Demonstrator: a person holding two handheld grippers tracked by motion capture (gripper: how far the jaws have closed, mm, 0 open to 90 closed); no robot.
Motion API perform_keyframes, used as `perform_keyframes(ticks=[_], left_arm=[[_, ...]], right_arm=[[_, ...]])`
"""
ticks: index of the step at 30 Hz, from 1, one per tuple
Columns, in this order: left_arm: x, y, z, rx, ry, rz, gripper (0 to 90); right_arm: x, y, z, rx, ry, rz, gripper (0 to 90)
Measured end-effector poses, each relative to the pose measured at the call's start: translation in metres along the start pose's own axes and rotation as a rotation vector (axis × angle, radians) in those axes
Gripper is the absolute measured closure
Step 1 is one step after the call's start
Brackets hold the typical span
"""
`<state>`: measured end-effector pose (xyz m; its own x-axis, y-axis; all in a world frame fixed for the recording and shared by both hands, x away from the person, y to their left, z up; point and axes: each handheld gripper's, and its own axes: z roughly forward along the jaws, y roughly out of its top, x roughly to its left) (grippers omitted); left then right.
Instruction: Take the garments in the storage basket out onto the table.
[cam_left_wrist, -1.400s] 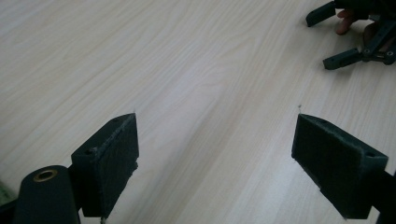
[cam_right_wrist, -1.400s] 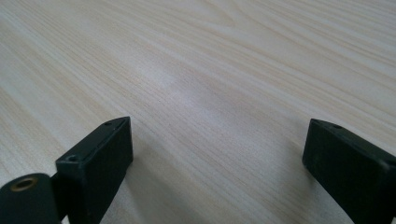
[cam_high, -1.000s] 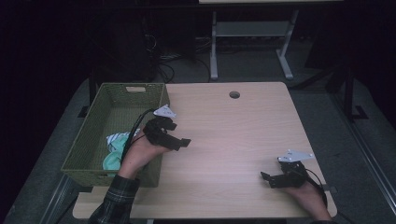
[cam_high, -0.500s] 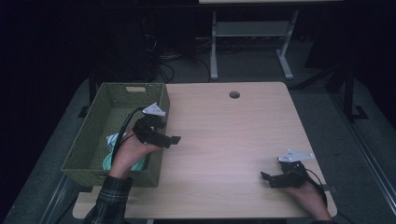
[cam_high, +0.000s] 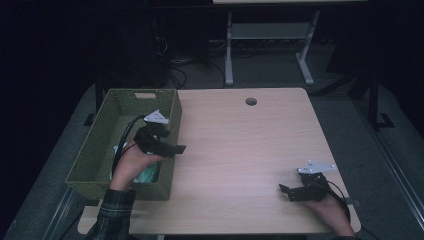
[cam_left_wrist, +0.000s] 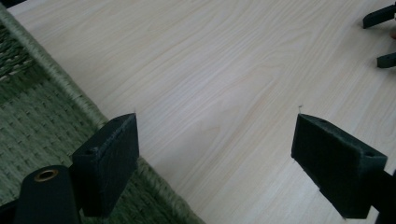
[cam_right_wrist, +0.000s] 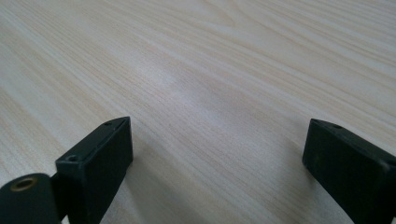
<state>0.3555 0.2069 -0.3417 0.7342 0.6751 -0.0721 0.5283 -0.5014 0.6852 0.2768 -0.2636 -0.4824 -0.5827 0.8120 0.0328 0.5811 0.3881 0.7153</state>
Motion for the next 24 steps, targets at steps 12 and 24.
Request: perform_keyframes(ticks=[12, 24], left_arm=[[0.015, -0.010, -0.013, -0.018, 0.035, -0.030, 14.6], [0.033, -0.025, -0.025, -0.038, 0.074, -0.065, 14.6]], right_arm=[[0.000, 0.000, 0.000, 0.000, 0.000, 0.000, 8.0], [0.000, 0.000, 0.000, -0.001, 0.000, 0.000, 8.0]])
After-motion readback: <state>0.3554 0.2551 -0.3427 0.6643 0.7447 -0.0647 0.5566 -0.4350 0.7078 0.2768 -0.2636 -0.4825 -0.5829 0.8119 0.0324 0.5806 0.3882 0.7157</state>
